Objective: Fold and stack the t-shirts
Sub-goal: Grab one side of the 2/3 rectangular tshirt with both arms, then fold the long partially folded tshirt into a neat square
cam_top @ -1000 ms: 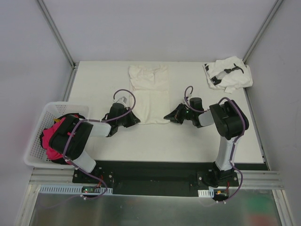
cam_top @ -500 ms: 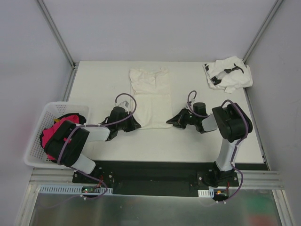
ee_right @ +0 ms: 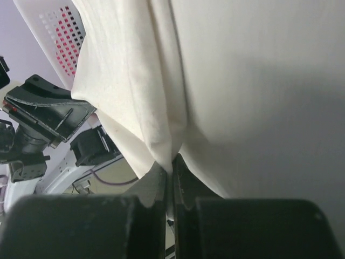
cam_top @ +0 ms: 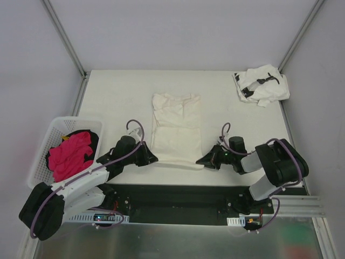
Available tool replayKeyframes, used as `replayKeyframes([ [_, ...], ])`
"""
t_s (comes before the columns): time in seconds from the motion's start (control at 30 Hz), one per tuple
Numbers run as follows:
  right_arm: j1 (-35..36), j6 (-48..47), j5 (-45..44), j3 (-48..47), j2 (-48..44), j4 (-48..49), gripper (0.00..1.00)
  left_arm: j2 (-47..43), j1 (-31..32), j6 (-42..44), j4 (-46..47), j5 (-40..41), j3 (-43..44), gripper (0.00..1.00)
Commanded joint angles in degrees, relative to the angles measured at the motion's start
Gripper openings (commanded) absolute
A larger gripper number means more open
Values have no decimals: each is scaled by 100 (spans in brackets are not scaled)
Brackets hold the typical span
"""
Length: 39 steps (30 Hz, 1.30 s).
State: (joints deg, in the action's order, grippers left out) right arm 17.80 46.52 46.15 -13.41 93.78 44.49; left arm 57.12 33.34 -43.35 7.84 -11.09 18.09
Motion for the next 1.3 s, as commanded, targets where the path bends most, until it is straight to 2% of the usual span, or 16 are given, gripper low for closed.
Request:
replayKeyframes([
  [0.0, -84, -257, -282, 295, -1138, -1098, 1, -1007, -12, -120, -1556, 555, -244, 0],
  [0.13, -84, -1037, -685, -108, -2256, -2993, 1, -1572, -3, -95, -2075, 757, -218, 0],
  [0.27, -84, -1277, -976, -653, -2750, -3728, 1, -1600, 6, 55, -2163, 942, -51, 0],
  [0.7, -75, -1154, -1091, -1225, -2224, -3333, 1, -852, 6, 617, -2023, 1355, 871, 0],
  [1.27, -84, -1181, -1143, -1489, -1872, -3289, 1, -589, -3, 679, -1795, 1399, 775, 0],
])
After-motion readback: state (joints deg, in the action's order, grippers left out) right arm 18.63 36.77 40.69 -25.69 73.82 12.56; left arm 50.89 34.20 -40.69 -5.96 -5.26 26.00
